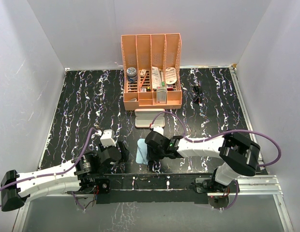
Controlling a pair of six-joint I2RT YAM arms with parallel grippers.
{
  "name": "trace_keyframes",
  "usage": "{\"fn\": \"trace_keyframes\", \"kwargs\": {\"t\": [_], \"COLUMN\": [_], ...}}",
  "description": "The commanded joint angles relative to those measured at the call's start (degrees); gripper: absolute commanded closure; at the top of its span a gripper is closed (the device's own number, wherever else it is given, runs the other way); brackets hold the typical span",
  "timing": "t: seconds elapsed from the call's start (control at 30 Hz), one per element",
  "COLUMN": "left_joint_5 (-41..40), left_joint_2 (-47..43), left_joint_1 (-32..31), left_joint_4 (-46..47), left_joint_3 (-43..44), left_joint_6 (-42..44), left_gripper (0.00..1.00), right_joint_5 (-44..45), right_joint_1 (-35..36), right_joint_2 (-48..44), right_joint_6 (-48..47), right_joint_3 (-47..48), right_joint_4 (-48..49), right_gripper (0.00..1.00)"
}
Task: Organize the sunglasses
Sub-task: Fold the glasses cleaning cloth at the center of the board.
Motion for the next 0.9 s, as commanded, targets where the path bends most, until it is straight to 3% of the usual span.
{"fn": "trace_keyframes", "kwargs": {"t": [0.0, 0.53, 0.87], "left_joint_5": [-0.3, -0.1, 0.0], "left_joint_2": [-0.2, 0.2, 0.2], "left_joint_1": [0.0, 0.0, 0.0], "left_joint_4": [0.0, 0.8, 0.9], "left_joint_3": [1.9, 1.5, 1.4], "left_joint_6": [0.4, 0.4, 0.3], "left_gripper": [0.36, 0.36, 0.37], "right_joint_5": [-0.4, 0.5, 1.0], "right_joint_1": [-0.1, -0.1, -0.1], "right_joint_2": [0.5, 0.3, 0.0], "right_joint_6": [0.3, 0.7, 0.8], "right_joint_3": [-0.5, 0.1, 0.7], "right_joint_4": [2.9, 1.4, 0.6], "right_gripper": [0.75, 0.82, 0.92]}}
